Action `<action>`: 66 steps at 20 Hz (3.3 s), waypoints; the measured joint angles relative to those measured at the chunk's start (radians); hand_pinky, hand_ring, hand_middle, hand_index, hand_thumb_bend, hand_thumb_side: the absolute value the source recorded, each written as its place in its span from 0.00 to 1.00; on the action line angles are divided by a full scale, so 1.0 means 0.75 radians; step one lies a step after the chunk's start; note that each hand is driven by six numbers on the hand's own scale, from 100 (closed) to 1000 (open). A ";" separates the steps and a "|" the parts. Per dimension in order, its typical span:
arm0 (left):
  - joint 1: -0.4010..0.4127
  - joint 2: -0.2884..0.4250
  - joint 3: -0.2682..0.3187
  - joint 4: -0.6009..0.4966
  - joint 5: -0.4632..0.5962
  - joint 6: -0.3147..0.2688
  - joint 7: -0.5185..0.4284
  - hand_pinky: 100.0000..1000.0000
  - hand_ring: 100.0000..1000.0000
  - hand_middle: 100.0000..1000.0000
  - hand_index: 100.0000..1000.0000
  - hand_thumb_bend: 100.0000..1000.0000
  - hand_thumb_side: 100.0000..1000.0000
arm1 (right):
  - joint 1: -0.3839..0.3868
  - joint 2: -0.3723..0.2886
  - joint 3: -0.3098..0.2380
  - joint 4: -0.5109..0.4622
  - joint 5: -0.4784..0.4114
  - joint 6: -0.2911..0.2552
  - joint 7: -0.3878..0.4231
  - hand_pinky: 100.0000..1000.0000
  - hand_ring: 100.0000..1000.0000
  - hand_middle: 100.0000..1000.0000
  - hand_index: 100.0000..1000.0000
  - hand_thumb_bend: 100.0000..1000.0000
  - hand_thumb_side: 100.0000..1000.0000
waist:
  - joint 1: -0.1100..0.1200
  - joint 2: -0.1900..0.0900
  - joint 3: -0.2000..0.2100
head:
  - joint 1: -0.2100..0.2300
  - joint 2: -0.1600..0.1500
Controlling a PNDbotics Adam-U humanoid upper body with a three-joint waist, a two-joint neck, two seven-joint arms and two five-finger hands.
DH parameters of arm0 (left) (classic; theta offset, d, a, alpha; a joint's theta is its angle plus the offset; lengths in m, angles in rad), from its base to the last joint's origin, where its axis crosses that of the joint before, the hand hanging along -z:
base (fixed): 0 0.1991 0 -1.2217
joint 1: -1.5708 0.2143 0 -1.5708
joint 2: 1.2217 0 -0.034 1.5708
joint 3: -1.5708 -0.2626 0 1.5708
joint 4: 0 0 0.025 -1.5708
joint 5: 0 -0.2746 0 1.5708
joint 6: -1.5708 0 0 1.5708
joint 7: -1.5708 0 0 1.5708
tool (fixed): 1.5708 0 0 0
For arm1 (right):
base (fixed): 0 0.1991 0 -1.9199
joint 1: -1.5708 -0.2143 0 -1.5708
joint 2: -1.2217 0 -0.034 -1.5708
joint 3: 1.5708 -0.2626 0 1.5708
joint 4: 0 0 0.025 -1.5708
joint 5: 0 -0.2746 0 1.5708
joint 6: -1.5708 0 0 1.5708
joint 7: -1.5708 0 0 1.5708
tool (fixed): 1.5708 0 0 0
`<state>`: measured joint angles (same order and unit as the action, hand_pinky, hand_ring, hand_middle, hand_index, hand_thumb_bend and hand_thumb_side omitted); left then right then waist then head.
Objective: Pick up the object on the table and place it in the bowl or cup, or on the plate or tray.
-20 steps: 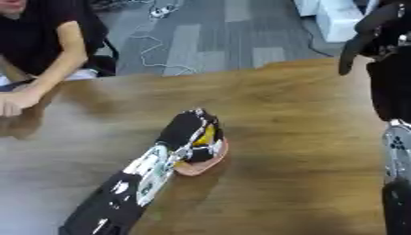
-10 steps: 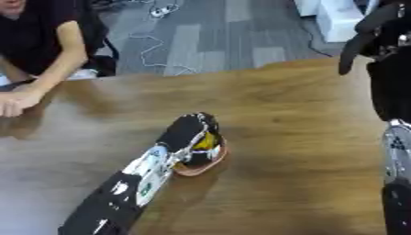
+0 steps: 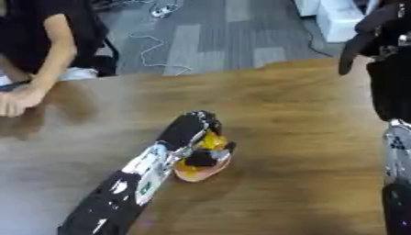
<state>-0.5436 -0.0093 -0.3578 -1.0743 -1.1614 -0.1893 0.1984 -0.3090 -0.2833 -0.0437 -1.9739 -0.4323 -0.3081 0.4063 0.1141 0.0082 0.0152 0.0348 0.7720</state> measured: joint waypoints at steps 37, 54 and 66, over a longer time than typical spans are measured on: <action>0.179 0.207 0.279 -1.102 1.237 0.014 0.108 0.10 0.43 0.54 0.69 0.31 0.68 | 0.026 -0.001 -0.014 -0.001 -0.010 -0.025 -0.002 0.25 0.40 0.54 1.00 0.09 1.00 | -0.042 -0.004 0.082 | -0.041 0.001; 0.210 0.199 0.280 -1.171 1.375 -0.018 0.087 0.10 0.41 0.52 0.67 0.29 0.68 | 0.030 -0.001 -0.003 -0.009 -0.036 -0.046 0.015 0.25 0.40 0.54 1.00 0.08 1.00 | -0.048 -0.004 0.098 | 0.029 0.002; 0.210 0.200 0.280 -1.183 1.373 -0.017 0.074 0.10 0.40 0.51 0.67 0.29 0.68 | 0.030 -0.001 0.000 -0.009 -0.038 -0.063 0.020 0.25 0.39 0.54 1.00 0.07 1.00 | -0.048 -0.004 0.102 | 0.049 0.002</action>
<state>-0.3857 0.1405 -0.1480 -1.9616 -0.1318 -0.2019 0.2537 -0.2864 -0.2840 -0.0434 -1.9807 -0.4607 -0.3555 0.4214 0.0782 0.0050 0.0916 0.0720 0.7731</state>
